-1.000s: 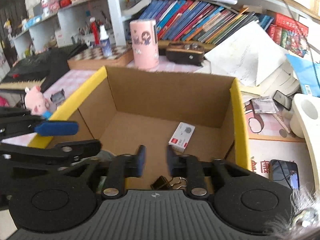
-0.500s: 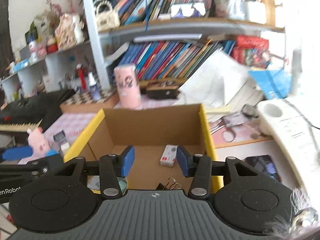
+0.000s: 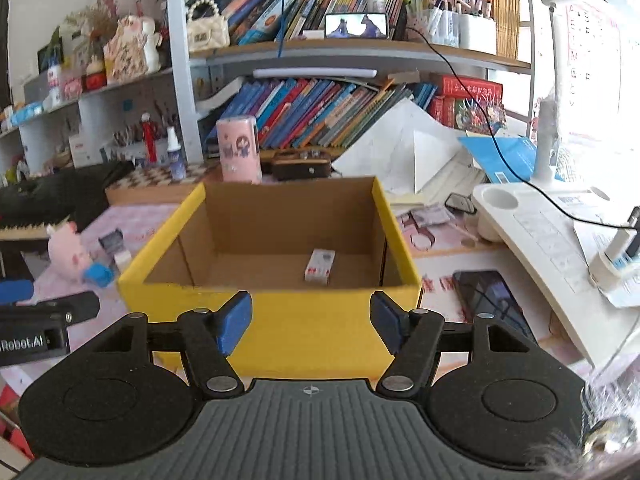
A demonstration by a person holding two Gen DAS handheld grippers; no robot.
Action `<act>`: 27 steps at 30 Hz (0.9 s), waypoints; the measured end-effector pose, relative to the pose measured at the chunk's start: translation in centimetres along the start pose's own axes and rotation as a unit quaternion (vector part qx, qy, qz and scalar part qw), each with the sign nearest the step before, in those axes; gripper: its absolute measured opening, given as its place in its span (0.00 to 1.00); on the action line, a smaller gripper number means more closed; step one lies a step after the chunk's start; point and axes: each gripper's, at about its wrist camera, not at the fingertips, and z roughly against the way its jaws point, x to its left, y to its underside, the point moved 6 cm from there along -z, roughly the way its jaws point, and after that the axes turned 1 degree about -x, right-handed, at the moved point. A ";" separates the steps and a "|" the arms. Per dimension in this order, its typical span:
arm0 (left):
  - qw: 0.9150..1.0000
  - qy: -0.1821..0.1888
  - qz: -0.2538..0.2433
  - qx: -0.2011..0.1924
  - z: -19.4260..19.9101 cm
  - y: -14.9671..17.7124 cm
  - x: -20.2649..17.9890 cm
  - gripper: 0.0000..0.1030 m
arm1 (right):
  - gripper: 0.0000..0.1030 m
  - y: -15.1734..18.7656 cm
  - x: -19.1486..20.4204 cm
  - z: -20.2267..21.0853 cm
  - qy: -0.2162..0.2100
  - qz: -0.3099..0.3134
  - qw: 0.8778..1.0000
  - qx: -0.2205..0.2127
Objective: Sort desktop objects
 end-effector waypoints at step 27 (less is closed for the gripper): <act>0.996 0.036 -0.001 0.078 6.0 7.0 9.7 0.84 | 0.74 7.1 11.1 6.6 0.034 -0.040 0.997 0.058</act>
